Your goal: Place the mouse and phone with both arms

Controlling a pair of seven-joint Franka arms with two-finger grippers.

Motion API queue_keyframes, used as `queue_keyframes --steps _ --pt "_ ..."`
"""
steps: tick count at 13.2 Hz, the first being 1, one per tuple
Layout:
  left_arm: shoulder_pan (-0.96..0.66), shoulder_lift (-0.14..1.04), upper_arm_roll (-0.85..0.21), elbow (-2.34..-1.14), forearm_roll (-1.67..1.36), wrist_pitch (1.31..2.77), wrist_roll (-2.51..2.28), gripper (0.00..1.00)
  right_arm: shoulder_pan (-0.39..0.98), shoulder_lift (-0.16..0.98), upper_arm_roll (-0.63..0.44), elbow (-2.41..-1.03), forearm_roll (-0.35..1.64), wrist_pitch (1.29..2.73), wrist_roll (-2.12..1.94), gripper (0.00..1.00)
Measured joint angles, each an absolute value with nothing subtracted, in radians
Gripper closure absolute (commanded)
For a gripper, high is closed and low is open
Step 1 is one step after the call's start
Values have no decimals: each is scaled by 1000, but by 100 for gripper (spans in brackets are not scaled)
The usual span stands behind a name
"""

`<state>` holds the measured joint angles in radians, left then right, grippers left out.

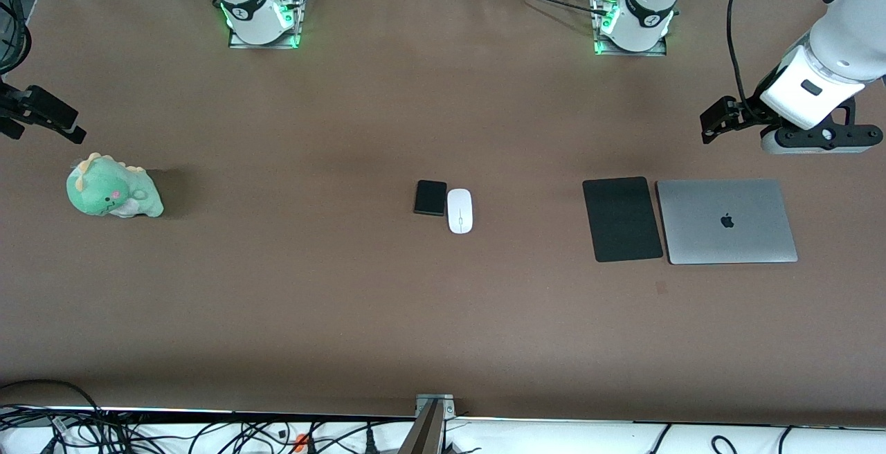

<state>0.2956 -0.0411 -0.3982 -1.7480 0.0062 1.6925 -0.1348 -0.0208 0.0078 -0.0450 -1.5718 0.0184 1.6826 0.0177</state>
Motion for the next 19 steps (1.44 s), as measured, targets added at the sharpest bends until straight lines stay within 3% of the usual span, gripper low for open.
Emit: queue_keyframes --steps 19 --pt "275 -28 -412 -1748 2 1689 -215 0 13 42 -30 -1589 19 1683 17 0"
